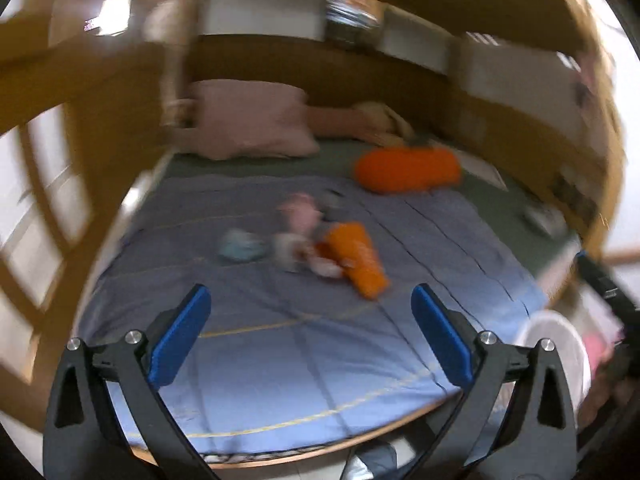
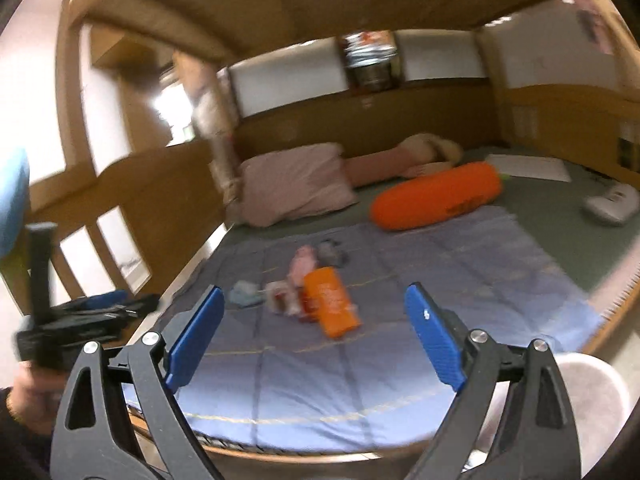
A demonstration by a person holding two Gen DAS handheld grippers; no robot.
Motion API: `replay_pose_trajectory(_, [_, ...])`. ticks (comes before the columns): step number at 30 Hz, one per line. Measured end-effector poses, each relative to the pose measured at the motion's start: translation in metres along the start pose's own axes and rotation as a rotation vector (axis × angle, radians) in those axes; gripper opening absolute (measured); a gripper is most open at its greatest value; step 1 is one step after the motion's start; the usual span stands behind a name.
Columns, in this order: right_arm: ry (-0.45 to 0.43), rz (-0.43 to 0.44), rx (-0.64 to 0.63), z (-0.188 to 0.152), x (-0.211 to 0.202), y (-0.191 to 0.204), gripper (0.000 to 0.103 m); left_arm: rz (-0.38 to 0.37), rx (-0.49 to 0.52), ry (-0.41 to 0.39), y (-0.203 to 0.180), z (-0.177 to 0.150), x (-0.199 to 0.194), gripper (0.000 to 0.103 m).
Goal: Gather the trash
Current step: 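Move both open tools back over the remaining trash on the bed, then grasp the blue face mask with the left tool while the right tool grasps the orange bread bag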
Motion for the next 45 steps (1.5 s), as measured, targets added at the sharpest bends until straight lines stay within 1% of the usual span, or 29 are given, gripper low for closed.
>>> replay_pose_trajectory(1, [0.021, 0.016, -0.009, 0.0, 0.023, 0.012, 0.09, 0.01, -0.026, -0.011, 0.011, 0.0, -0.001, 0.1])
replay_pose_trajectory(2, [0.034, 0.021, -0.008, 0.0, 0.036, 0.017, 0.09, 0.024, -0.046, -0.024, 0.024, -0.004, -0.003, 0.1])
replay_pose_trajectory(4, [0.059, 0.024, -0.006, -0.004, 0.07, 0.035, 0.09, 0.062, -0.049, -0.021, 0.042, -0.018, 0.006, 0.1])
replay_pose_trajectory(5, [0.061, 0.011, -0.018, -0.012, 0.083, 0.041, 0.09, 0.079, -0.054, 0.001, 0.045, -0.024, 0.013, 0.1])
replay_pose_trajectory(6, [0.059, -0.001, -0.033, -0.017, 0.091, 0.043, 0.09, 0.095, -0.078, 0.063, 0.051, -0.031, 0.024, 0.1])
replay_pose_trajectory(7, [0.092, -0.029, -0.064, -0.028, 0.101, 0.045, 0.09, 0.078, -0.098, 0.094, 0.051, -0.033, 0.029, 0.1])
replay_pose_trajectory(8, [0.142, -0.043, -0.08, -0.032, 0.111, 0.05, 0.09, 0.04, -0.121, 0.107, 0.052, -0.034, 0.03, 0.1])
replay_pose_trajectory(9, [0.144, -0.02, -0.075, -0.032, 0.111, 0.053, 0.09, 0.022, -0.13, 0.1, 0.052, -0.035, 0.028, 0.1])
replay_pose_trajectory(10, [0.113, -0.013, -0.062, -0.029, 0.108, 0.056, 0.09, 0.046, -0.11, 0.081, 0.052, -0.035, 0.028, 0.1])
replay_pose_trajectory(11, [0.108, -0.027, -0.065, -0.029, 0.107, 0.055, 0.09, 0.065, -0.091, 0.075, 0.051, -0.034, 0.029, 0.1])
replay_pose_trajectory(13, [0.139, -0.04, -0.079, -0.035, 0.113, 0.055, 0.09, 0.088, -0.063, 0.077, 0.044, -0.036, 0.033, 0.1])
replay_pose_trajectory(16, [0.156, -0.042, -0.095, -0.038, 0.119, 0.059, 0.09, 0.063, -0.072, 0.093, 0.035, -0.039, 0.038, 0.1])
replay_pose_trajectory(19, [0.162, -0.037, -0.091, -0.04, 0.12, 0.056, 0.09, 0.067, -0.047, 0.091, 0.028, -0.04, 0.036, 0.1])
replay_pose_trajectory(25, [0.165, -0.036, -0.068, -0.04, 0.129, 0.051, 0.09, 0.067, -0.066, 0.093, 0.031, -0.042, 0.036, 0.1])
replay_pose_trajectory(31, [0.174, -0.043, -0.064, -0.042, 0.133, 0.05, 0.09, 0.061, -0.051, 0.09, 0.031, -0.043, 0.038, 0.1])
replay_pose_trajectory(34, [0.187, -0.057, -0.049, -0.043, 0.139, 0.046, 0.09, 0.078, -0.039, 0.11, 0.034, -0.044, 0.051, 0.1])
replay_pose_trajectory(38, [0.217, -0.076, -0.058, -0.044, 0.155, 0.043, 0.09, 0.054, -0.06, 0.135, 0.034, -0.035, 0.069, 0.1])
replay_pose_trajectory(41, [0.247, -0.09, -0.058, -0.042, 0.175, 0.035, 0.09, 0.042, -0.031, 0.154, 0.029, -0.02, 0.087, 0.1])
replay_pose_trajectory(42, [0.271, -0.095, -0.048, -0.041, 0.188, 0.029, 0.09, 0.04, -0.022, 0.151, 0.028, -0.016, 0.091, 0.1])
replay_pose_trajectory(45, [0.319, -0.118, -0.054, -0.041, 0.216, 0.016, 0.09, 0.066, 0.028, 0.145, 0.027, 0.002, 0.124, 0.1])
Point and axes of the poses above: each gripper's, at about its wrist camera, not at the fingertips, and x roughly the way its jaws point, y to its left, z to its top, the point moved 5 cm from there along x, roughly the way its jaws point, and after that the axes turned 6 degrees about z, right-handed, at the moved point
